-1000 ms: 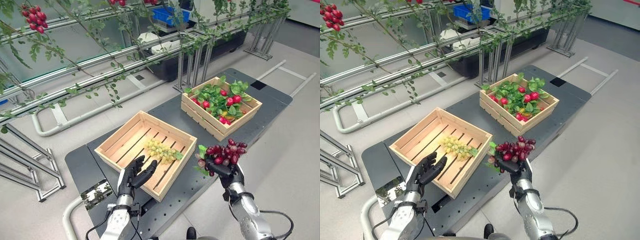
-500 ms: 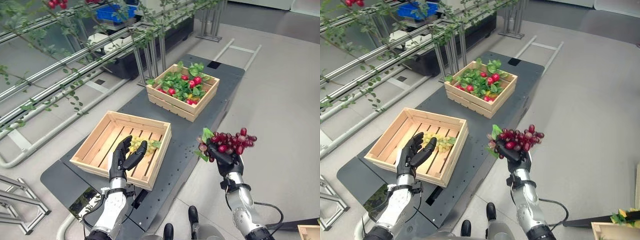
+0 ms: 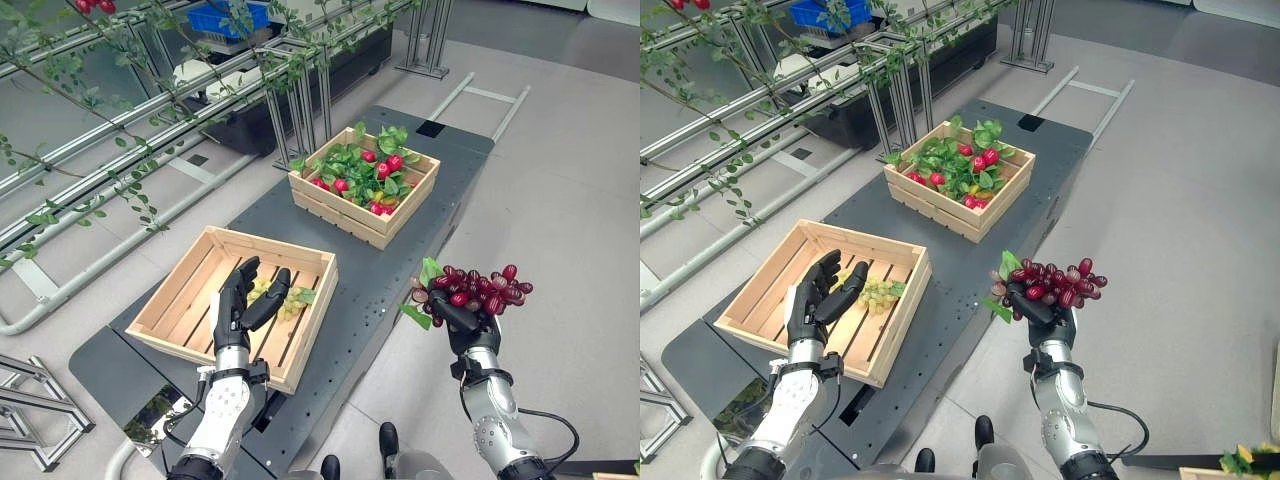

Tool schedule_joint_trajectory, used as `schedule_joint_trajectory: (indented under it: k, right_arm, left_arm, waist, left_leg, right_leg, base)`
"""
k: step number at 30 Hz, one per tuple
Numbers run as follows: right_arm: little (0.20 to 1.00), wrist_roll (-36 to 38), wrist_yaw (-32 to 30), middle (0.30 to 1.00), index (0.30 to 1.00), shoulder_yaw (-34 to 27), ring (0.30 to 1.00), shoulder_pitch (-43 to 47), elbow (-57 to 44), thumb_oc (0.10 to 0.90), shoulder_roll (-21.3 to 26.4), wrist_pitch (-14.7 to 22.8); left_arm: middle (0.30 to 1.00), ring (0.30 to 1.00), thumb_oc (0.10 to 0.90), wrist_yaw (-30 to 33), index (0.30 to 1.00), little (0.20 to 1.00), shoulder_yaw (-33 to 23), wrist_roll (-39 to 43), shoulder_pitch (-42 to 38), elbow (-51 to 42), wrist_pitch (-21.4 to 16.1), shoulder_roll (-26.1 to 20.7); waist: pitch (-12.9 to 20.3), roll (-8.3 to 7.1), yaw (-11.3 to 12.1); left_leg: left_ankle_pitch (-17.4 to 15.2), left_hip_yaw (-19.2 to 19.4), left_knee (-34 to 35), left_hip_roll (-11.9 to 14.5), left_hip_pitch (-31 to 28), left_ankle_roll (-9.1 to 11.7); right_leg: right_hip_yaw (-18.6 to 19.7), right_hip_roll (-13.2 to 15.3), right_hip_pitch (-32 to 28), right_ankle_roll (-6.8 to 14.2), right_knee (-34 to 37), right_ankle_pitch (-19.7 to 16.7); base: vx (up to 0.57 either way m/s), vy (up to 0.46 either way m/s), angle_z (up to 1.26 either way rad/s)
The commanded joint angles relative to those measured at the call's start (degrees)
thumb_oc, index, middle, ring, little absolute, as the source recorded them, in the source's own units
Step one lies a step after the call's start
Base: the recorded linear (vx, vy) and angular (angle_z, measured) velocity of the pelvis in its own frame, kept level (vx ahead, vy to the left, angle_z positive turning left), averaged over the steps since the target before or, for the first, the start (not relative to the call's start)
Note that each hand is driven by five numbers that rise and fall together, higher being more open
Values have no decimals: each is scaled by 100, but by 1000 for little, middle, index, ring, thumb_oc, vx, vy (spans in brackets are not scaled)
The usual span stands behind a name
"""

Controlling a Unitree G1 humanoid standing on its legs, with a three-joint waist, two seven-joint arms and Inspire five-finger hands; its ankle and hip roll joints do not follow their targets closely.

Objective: Pick up the fruits from the basket on one side to the basket on the other side

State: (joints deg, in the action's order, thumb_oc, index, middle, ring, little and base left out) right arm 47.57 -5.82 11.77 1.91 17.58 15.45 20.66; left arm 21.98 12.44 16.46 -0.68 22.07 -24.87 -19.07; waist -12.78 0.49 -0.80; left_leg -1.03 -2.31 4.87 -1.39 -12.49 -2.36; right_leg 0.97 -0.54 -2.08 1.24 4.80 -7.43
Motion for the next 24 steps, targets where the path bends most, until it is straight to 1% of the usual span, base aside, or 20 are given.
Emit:
schedule_joint_trajectory:
  k: [1, 3, 5, 7, 8, 9, 10, 11, 12, 13, 14, 15, 16, 17, 18, 19, 20, 21, 22, 24]
  right_arm:
    - [300, -253, 51, 300, 300, -467, 300, 375, -810, 400, 64, 742]
    - [300, -281, 69, 300, 300, -507, 300, 258, -831, 400, 23, 737]
    - [300, -290, 52, 300, 300, -500, 300, 106, -819, 400, -69, 698]
    - [300, -249, 65, 300, 300, -459, 300, 62, -794, 400, -112, 743]
    - [300, -70, 242, 300, 300, -412, 300, 58, -702, 400, -171, 667]
    - [300, 43, 390, 300, 300, -342, 300, 91, -653, 400, -218, 545]
    - [300, 67, 450, 300, 300, -298, 300, 104, -622, 400, -236, 522]
    - [300, 48, 448, 300, 300, -214, 300, 124, -557, 400, -256, 480]
    - [300, 44, 444, 300, 300, -183, 300, 127, -510, 400, -260, 479]
    - [300, 27, 429, 300, 300, -134, 300, 140, -368, 400, -276, 484]
    - [300, 41, 415, 300, 300, -119, 300, 150, -312, 400, -280, 471]
    - [300, 116, 426, 300, 300, -28, 300, 231, -16, 400, -321, 440]
    - [300, 94, 468, 300, 300, 13, 300, 280, 116, 400, -358, 416]
    - [300, 82, 495, 300, 300, 76, 300, 355, 328, 400, -400, 392]
    - [300, 197, 402, 300, 300, 137, 300, 479, 500, 400, -386, 258]
    - [300, 242, 364, 300, 300, 154, 300, 536, 531, 400, -373, 191]
    - [300, 285, 283, 300, 300, 165, 300, 632, 586, 400, -353, 114]
    - [300, 275, 231, 300, 300, 138, 300, 671, 646, 400, -333, 78]
    - [300, 306, 202, 300, 300, 103, 300, 680, 686, 400, -315, 44]
    - [300, 203, 104, 300, 300, 37, 300, 534, 599, 400, -317, -123]
  left_arm:
    - [900, 900, 800, -247, 900, 900, -29, -247, -522, -607, -734, -287]
    - [900, 900, 800, -377, 900, 900, -56, -139, -451, -695, -759, -297]
    - [900, 900, 800, -597, 900, 900, -56, -25, -368, -772, -735, -296]
    - [900, 900, 800, -626, 900, 900, 4, -75, -366, -790, -704, -304]
    - [900, 900, 800, -418, 900, 900, 83, -186, -366, -775, -638, -345]
    - [900, 900, 800, -261, 900, 900, 86, -112, -333, -805, -521, -402]
    - [900, 900, 800, -240, 900, 900, 74, -44, -316, -807, -462, -431]
    - [900, 900, 800, -296, 900, 900, 40, 62, -287, -786, -320, -505]
    - [900, 900, 800, -321, 900, 900, 24, 105, -277, -758, -293, -537]
    - [900, 900, 800, -383, 900, 900, 9, 328, -266, -676, -278, -576]
    - [900, 900, 800, -416, 900, 900, 3, 443, -262, -644, -269, -579]
    - [900, 900, 800, -493, 900, 900, -44, 655, -235, -480, -301, -519]
    - [900, 900, 800, -432, 900, 900, -69, 654, -211, -427, -343, -494]
    - [900, 900, 800, -338, 900, 900, -84, 639, -177, -350, -352, -459]
    - [900, 900, 800, -280, 900, 900, -82, 729, -194, -269, -262, -393]
    - [900, 900, 800, -267, 900, 900, -80, 805, -224, -267, -219, -361]
    - [900, 900, 800, -281, 900, 900, -63, 895, -290, -297, -165, -301]
    - [900, 900, 800, -304, 900, 900, -39, 853, -319, -316, -134, -256]
    - [900, 900, 800, -332, 900, 900, -20, 823, -332, -321, -99, -220]
    - [900, 900, 800, -432, 900, 900, 46, 806, -278, -368, -87, -153]
  waist:
    - [449, -185, -118]
    - [439, -186, -165]
    - [416, -180, -244]
    - [385, -184, -272]
    - [301, -183, -252]
    - [232, -137, -194]
    - [200, -98, -174]
    - [178, -10, -124]
    - [189, 37, -89]
    - [220, 94, 0]
    - [230, 103, 32]
    - [285, 94, 205]
    - [308, 76, 287]
    - [360, 23, 379]
    - [400, -44, 416]
    - [414, -63, 418]
    - [442, -89, 426]
    - [466, -103, 428]
    - [485, -121, 420]
    - [492, -136, 338]
  left_leg:
    - [-1047, 420, -1057, -367, 451, -239]
    - [-1102, 473, -1081, -378, 439, -266]
    - [-1049, 510, -926, -423, 396, -275]
    - [-974, 493, -814, -445, 392, -258]
    - [-832, 619, -624, -428, 361, -219]
    - [-727, 777, -476, -377, 338, -225]
    - [-683, 836, -415, -340, 317, -240]
    - [-585, 938, -314, -260, 322, -270]
    - [-545, 985, -286, -220, 343, -281]
    - [-517, 1073, -319, -155, 415, -288]
    - [-517, 1095, -344, -136, 439, -287]
    - [-617, 1158, -476, -74, 471, -243]
    - [-640, 1265, -541, -23, 488, -202]
    - [-663, 1417, -584, 45, 507, -124]
    - [-643, 1495, -564, 109, 495, -31]
    - [-611, 1512, -540, 144, 491, 14]
    - [-546, 1539, -485, 217, 493, 105]
    - [-522, 1543, -456, 257, 503, 157]
    - [-442, 1570, -456, 287, 563, 166]
    - [-414, 1512, -494, 352, 569, 212]
  right_leg:
    - [270, 250, -165, 278, -554, 801]
    - [333, 247, -138, 296, -486, 737]
    - [440, 220, -4, 379, -202, 410]
    - [480, 182, 96, 415, -80, 232]
    - [51, 231, 330, 547, -291, 42]
    - [-365, 399, 539, 629, -865, -66]
    - [-488, 485, 603, 631, -1206, -36]
    - [-645, 645, 665, 580, -1775, 103]
    - [-765, 753, 632, 530, -2047, 208]
    - [-1015, 981, 490, 429, -2326, 386]
    - [-1090, 1043, 427, 401, -2330, 428]
    - [-1444, 1257, -53, 368, -1890, 657]
    - [-1654, 1264, -268, 347, -1584, 738]
    - [-1817, 1192, -530, 379, -1077, 827]
    - [-1742, 1017, -730, 445, -473, 816]
    - [-1711, 979, -756, 458, -319, 803]
    - [-1687, 939, -802, 463, -137, 796]
    - [-1660, 903, -831, 451, -92, 826]
    - [-1636, 875, -780, 399, -96, 802]
    - [-1603, 834, -717, 339, -210, 876]
  base:
    - [6, 26, -8]
    - [-13, 42, -11]
    - [-44, 42, -17]
    - [-128, 1, -33]
    - [-252, -20, -55]
    - [-243, -20, -60]
    - [-217, -11, -92]
    - [-156, -17, -90]
    - [-161, -62, -81]
    - [-91, -73, -52]
    - [-36, -189, -54]
    - [3, -217, -66]
    - [23, -300, -64]
    - [3, -304, -75]
    - [2, -275, -63]
    - [-16, -244, -84]
    - [-7, -172, -71]
    - [-28, -182, -64]
    - [1, -151, -28]
    - [13, -128, -2]
